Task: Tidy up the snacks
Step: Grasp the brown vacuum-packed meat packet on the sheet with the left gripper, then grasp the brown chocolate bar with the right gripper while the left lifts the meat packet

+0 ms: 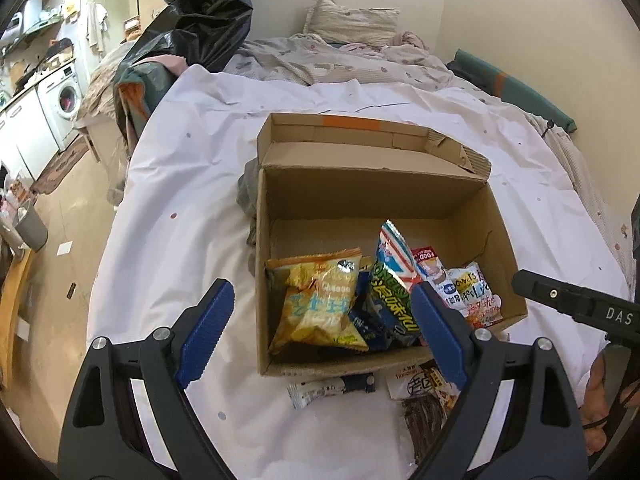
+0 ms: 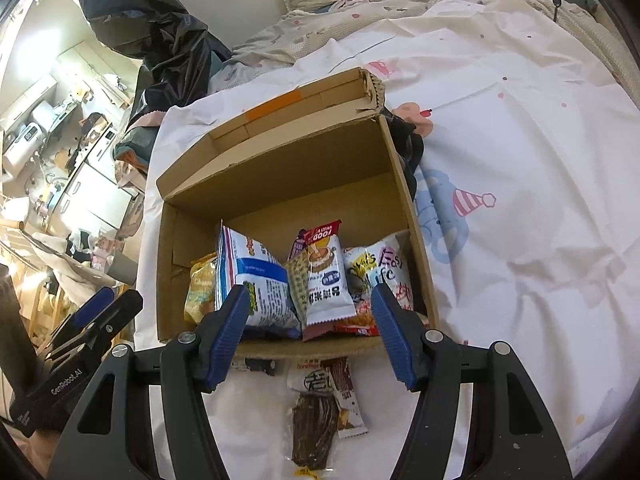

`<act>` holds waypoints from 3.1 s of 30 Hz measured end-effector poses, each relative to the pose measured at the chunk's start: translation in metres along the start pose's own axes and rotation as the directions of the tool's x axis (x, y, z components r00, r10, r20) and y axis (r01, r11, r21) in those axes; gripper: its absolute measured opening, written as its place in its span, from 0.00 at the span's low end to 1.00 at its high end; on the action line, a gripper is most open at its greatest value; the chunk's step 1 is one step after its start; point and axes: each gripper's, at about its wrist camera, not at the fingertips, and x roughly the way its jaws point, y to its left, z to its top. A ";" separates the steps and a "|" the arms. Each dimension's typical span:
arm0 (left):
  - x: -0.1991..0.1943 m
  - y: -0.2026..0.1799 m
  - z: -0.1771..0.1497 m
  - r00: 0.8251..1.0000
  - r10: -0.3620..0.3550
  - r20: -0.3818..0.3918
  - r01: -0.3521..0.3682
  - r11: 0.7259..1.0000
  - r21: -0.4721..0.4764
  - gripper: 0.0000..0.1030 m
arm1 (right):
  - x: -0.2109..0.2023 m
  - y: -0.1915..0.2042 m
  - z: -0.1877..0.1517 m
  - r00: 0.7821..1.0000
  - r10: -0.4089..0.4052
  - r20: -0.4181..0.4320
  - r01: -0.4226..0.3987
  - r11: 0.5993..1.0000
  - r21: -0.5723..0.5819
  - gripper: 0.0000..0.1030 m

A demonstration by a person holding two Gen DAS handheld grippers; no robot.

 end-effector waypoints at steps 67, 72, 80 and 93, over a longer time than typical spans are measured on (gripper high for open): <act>0.019 0.010 -0.132 0.870 -0.122 -0.478 0.073 0.990 -0.121 0.42 | 0.085 0.003 -0.079 0.885 -0.215 -0.413 0.118 0.961 -0.249 0.63; 0.019 0.011 -0.130 0.876 -0.113 -0.469 0.060 0.990 -0.127 0.42 | 0.111 0.026 -0.093 0.850 -0.263 -0.456 0.085 0.923 -0.375 0.60; 0.019 0.007 -0.125 0.894 -0.088 -0.439 0.050 0.994 -0.097 0.42 | 0.119 0.043 -0.108 0.843 -0.288 -0.455 0.060 0.890 -0.452 0.17; -0.012 0.008 -0.128 0.928 -0.093 -0.361 0.068 0.994 -0.080 0.42 | 0.043 0.035 -0.107 0.912 -0.077 -0.402 -0.047 0.955 -0.291 0.16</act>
